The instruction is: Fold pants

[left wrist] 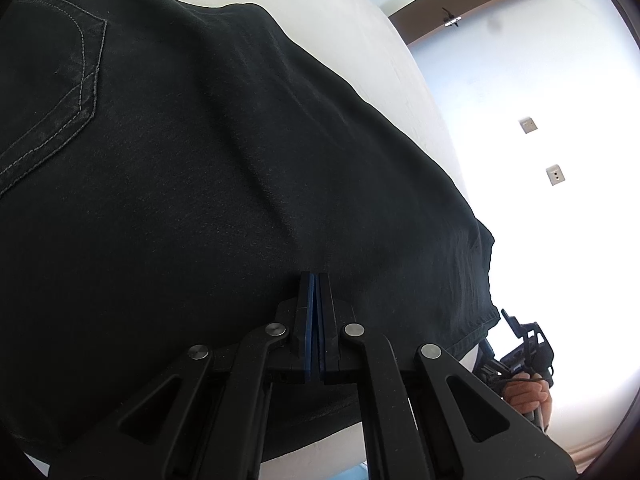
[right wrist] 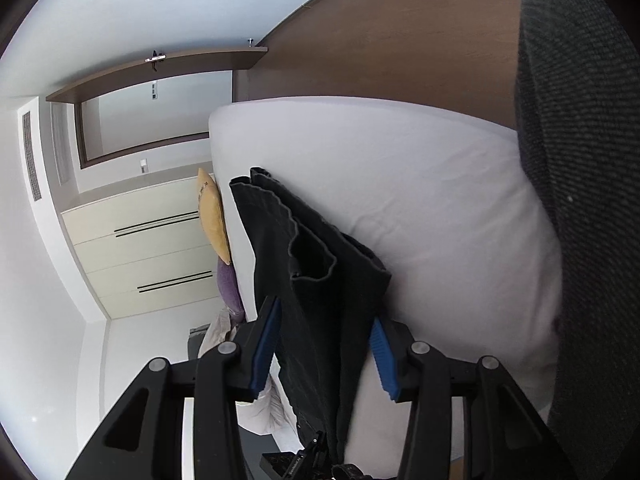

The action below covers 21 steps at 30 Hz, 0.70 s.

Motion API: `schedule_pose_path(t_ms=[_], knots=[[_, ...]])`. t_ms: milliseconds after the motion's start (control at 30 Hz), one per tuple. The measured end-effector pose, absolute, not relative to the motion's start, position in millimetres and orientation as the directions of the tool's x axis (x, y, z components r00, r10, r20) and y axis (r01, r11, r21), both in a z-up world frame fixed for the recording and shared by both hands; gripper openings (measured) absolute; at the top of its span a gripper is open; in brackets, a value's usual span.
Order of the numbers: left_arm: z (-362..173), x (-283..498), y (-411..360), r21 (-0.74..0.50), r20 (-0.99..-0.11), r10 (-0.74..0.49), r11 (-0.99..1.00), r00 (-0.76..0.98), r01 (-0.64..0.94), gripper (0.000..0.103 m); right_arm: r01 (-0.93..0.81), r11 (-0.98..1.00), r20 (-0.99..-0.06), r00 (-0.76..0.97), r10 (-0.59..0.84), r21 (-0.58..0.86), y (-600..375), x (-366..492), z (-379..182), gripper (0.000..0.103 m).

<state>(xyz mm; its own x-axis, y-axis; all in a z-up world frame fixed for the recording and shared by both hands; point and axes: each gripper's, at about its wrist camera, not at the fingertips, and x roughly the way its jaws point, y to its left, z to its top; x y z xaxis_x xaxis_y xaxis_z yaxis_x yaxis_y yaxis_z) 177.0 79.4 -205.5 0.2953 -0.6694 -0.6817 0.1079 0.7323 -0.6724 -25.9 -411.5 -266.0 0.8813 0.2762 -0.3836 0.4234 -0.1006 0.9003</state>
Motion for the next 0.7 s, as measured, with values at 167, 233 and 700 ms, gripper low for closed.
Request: schedule_pose_path(t_ms=[167, 233, 700], knots=[[-205, 177, 79, -0.670, -0.684, -0.668, 0.734, 0.292, 0.108, 0.001, 0.374, -0.103, -0.336, 0.902, 0.272, 0.922, -412, -17, -266, 0.048], [-205, 177, 78, -0.670, -0.685, -0.668, 0.734, 0.292, 0.108, 0.001, 0.373, -0.082, -0.340, 0.901, 0.269, 0.924, -412, -11, -265, 0.045], [-208, 181, 81, -0.684, -0.678, -0.678, 0.724, 0.285, 0.095, 0.001, 0.431, 0.180, -0.465, 0.852, 0.243, 0.884, -412, 27, -238, 0.013]])
